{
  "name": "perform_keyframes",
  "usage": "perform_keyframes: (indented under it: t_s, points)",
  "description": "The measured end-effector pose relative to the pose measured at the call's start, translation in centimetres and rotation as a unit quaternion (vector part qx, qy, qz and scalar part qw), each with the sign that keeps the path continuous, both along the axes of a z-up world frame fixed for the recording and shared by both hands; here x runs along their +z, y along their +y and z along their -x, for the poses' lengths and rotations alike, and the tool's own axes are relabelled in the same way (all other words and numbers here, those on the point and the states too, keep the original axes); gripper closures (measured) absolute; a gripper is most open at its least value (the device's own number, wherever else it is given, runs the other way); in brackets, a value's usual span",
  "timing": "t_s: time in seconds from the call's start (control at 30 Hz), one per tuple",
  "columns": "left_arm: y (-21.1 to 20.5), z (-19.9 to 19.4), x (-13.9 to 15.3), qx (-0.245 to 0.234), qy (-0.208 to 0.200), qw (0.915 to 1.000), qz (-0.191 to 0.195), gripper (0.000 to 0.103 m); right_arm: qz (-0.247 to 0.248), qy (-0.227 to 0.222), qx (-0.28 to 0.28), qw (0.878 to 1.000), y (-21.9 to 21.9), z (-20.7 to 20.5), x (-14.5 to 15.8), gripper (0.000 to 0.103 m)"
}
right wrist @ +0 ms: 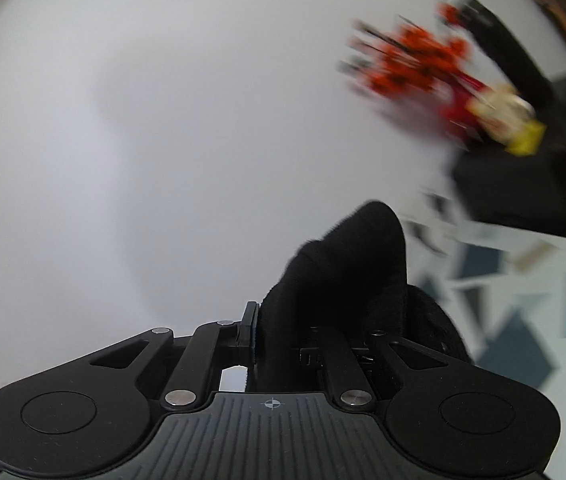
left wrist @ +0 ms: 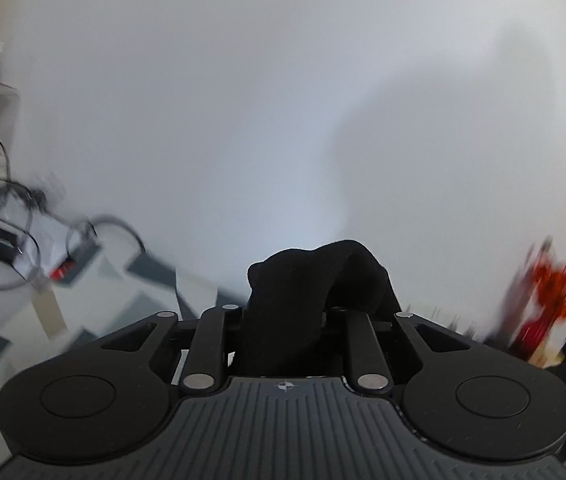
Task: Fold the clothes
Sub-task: 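Carry the held hoodie up and over to the patterned desk cloth, then lower the hoodie onto the patterned cloth, spreading it between both grippers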
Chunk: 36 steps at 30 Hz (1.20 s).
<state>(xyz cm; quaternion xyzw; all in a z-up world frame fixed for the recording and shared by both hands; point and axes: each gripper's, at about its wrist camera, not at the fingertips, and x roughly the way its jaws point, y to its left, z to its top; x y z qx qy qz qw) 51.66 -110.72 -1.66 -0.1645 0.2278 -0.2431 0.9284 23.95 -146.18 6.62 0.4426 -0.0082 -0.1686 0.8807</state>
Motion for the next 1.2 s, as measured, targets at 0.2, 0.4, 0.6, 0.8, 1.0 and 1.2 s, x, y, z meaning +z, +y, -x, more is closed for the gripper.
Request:
perform_keyframes:
  t_s: [0.2, 0.4, 0.6, 0.8, 1.0, 1.2]
  points:
    - [-5.2, -2.2, -3.7, -0.005, 0.072, 0.9957, -0.059, 0.083, -0.029, 0.041, -0.036, 0.998, -6.5, -2.2, -5.4, 0.095]
    - [-7.0, -7.7, -5.6, -0.025, 0.137, 0.9903, -0.005, 0.082, 0.049, 0.093, -0.099, 0.990, -8.2, -4.8, -4.3, 0.095]
    - [-5.2, -11.1, -10.7, 0.008, 0.214, 0.9762, -0.032, 0.082, 0.025, 0.190, -0.078, 0.978, -11.6, -13.5, -10.3, 0.094]
    - [-3.9, -13.6, -12.9, -0.024, 0.266, 0.9612, -0.070, 0.081, 0.043, 0.301, -0.054, 0.951, -11.6, -23.0, -16.1, 0.025]
    - [-3.7, -14.1, -12.0, -0.061, 0.260, 0.9597, -0.088, 0.078, -0.004, 0.294, -0.056, 0.954, -14.2, -22.5, -17.0, 0.002]
    - [-4.9, -13.0, -10.3, -0.120, 0.208, 0.9633, -0.120, 0.061, -0.053, 0.259, -0.060, 0.963, -15.6, -16.0, -16.8, 0.002]
